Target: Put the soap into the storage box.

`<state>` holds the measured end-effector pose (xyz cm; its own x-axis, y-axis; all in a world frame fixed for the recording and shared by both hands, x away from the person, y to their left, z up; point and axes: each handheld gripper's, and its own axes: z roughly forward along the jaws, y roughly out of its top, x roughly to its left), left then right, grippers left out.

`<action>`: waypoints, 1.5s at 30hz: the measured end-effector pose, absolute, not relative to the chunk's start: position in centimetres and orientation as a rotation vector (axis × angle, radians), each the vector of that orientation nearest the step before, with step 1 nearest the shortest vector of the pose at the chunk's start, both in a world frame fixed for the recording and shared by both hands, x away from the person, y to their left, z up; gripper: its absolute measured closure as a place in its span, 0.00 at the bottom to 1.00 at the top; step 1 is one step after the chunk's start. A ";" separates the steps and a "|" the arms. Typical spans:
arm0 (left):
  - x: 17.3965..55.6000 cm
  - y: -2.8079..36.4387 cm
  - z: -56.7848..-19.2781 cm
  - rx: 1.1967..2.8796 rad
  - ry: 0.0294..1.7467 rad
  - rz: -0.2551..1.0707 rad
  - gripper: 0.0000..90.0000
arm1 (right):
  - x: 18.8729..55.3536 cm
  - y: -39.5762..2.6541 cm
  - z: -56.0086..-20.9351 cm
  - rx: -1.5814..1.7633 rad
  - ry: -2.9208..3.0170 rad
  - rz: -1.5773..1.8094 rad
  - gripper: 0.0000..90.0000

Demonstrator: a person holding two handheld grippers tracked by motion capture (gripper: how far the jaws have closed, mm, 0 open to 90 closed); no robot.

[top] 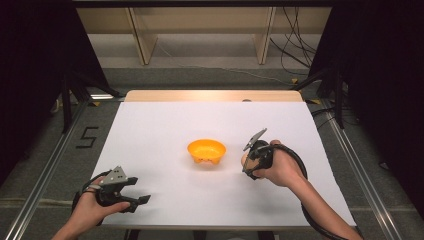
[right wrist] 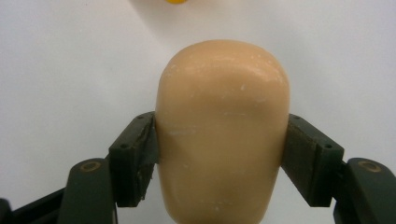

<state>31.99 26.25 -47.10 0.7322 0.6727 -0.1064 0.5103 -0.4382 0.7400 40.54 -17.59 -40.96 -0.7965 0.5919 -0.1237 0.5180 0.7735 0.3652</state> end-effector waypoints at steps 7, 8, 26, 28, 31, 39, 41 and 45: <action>32.1 26.3 -47.0 2.140 0.868 0.271 0.20 | 40.6 -17.2 -41.0 0.879 2.724 0.482 0.37; 32.0 26.3 -47.1 2.130 0.872 0.268 0.20 | 40.8 -17.2 -41.0 0.851 2.727 0.487 0.37; 32.0 26.2 -47.1 2.129 0.871 0.265 0.20 | 41.4 -16.1 -40.6 0.837 2.694 0.529 0.37; 32.1 26.3 -47.0 2.144 0.868 0.275 0.20 | 41.4 -16.0 -40.5 0.861 2.698 0.540 0.37; 32.0 26.2 -47.0 2.130 0.871 0.262 0.20 | 41.5 -15.9 -40.4 0.860 2.688 0.544 0.37; 32.1 26.3 -47.0 2.145 0.868 0.275 0.20 | 41.8 -15.7 -40.1 0.858 2.674 0.553 0.37; 32.0 26.2 -47.0 2.131 0.868 0.263 0.20 | 41.9 -15.6 -40.1 0.851 2.680 0.563 0.37; 32.1 26.3 -47.0 2.146 0.864 0.276 0.20 | 42.0 -15.5 -40.1 0.846 2.675 0.565 0.37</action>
<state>32.11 26.33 -46.97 0.7444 0.6623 -0.0849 0.4907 -0.4564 0.7423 42.03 -15.55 -40.13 -0.7899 0.5962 -0.1433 0.4874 0.7523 0.4433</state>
